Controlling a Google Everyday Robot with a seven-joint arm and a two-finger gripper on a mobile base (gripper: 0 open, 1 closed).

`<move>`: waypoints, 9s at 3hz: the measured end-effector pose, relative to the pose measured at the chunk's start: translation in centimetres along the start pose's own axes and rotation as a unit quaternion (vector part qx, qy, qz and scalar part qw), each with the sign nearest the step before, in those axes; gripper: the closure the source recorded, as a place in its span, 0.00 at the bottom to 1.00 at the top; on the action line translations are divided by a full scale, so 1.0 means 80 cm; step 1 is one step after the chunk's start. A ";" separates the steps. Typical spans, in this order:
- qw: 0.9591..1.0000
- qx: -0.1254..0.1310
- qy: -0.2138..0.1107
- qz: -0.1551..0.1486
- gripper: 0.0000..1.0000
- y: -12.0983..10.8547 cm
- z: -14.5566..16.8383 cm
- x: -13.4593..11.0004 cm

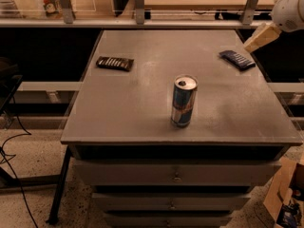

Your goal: Move rxbar blueberry near redbull can

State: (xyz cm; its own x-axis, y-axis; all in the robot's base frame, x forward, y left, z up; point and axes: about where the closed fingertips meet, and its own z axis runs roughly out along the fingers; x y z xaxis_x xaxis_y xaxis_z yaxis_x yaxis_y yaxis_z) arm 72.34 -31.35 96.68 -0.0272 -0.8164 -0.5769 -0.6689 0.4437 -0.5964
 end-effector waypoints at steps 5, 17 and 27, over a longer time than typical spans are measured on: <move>0.993 -0.055 0.046 0.097 0.00 0.052 0.081 0.103; 0.983 -0.102 0.014 0.153 0.32 0.052 0.064 0.112; 0.963 -0.146 0.045 0.221 0.64 0.101 0.055 0.162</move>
Offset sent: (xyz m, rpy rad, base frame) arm 0.0073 -0.0078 -0.0821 0.0176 0.1335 -0.0325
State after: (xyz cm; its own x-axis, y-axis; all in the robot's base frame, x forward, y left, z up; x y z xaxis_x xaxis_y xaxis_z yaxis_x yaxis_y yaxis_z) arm 69.85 -36.75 81.92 -0.4139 -0.6056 -0.6797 -0.7563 0.6443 -0.1136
